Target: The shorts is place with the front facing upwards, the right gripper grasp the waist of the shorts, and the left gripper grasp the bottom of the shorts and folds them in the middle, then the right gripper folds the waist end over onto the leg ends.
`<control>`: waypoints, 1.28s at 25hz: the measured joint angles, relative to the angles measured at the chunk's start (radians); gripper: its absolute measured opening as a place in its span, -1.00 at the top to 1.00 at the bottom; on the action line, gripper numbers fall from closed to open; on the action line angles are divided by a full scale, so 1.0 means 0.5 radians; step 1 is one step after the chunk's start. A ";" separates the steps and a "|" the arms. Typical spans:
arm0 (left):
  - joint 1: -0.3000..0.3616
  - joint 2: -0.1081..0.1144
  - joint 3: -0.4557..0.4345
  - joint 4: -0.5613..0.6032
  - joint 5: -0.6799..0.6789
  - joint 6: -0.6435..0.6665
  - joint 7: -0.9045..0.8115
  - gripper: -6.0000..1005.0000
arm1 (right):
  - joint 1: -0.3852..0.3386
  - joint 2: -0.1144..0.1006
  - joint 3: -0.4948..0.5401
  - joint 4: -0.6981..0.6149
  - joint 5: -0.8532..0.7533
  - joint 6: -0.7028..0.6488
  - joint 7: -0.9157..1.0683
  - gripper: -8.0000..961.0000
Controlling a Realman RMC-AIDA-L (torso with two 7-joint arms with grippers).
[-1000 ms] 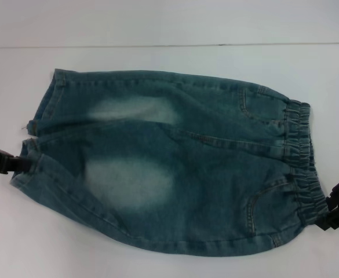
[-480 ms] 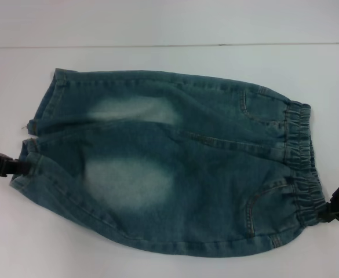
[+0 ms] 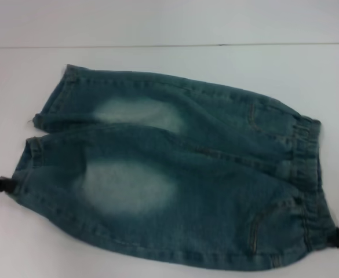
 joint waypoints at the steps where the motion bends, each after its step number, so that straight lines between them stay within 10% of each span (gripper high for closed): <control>1: 0.004 0.010 -0.001 -0.001 -0.001 0.031 0.010 0.97 | -0.018 0.003 0.020 -0.007 0.003 -0.030 -0.025 0.91; 12: -0.073 0.075 -0.228 -0.086 -0.083 0.088 -0.005 0.97 | -0.137 -0.104 0.425 0.167 0.293 -0.170 -0.284 0.91; 32: -0.464 0.058 -0.145 -0.507 -0.081 -1.037 -0.176 0.97 | -0.262 -0.199 1.160 0.816 0.652 0.363 -0.177 0.91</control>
